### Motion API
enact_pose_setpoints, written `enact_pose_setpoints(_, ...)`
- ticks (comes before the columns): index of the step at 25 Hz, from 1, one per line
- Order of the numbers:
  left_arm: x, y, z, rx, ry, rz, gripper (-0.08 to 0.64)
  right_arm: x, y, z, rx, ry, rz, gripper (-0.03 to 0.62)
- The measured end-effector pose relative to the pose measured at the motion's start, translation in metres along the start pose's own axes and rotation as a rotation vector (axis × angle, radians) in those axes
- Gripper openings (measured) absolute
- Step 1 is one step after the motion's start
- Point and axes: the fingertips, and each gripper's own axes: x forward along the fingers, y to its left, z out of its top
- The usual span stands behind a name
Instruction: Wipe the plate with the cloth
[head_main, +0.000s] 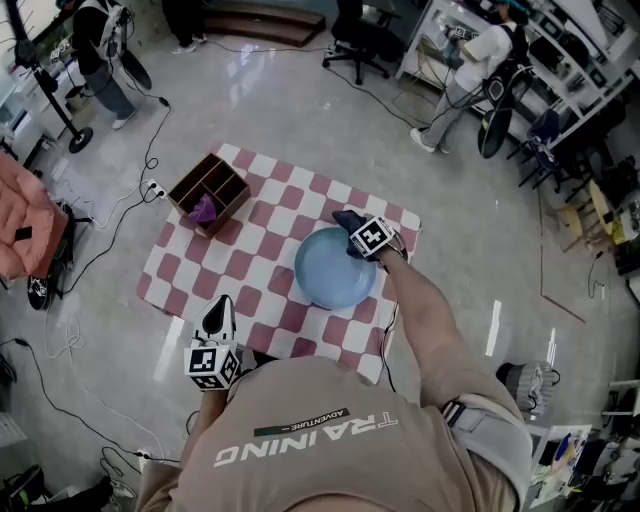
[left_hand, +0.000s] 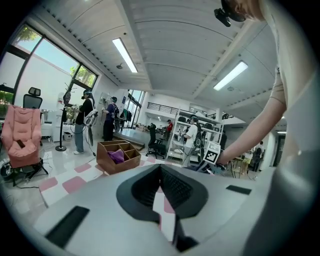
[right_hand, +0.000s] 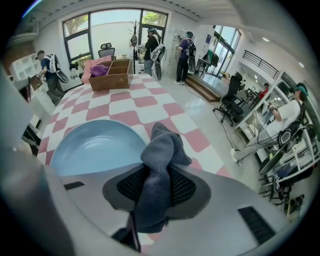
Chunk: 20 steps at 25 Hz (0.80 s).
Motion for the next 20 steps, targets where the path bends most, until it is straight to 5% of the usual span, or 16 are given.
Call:
enact_pose_setpoints(8,0.021,-0.032,0.004,0.036,0.023,-0.148,0.014,-0.03,0.025,-0.079,0.115,-0.035,0.049,0.13)
enact_pose_setpoints(12,0.029,-0.05,0.0,0.064,0.045,-0.227,0.015,-0.044,0.046,-0.099,0.184,-0.093,0.068,0.13)
enact_pose_setpoints(20,0.036,-0.064,-0.002,0.069,0.045,-0.305,0.014,-0.069,0.124,-0.111,0.177,-0.136,0.136,0.129)
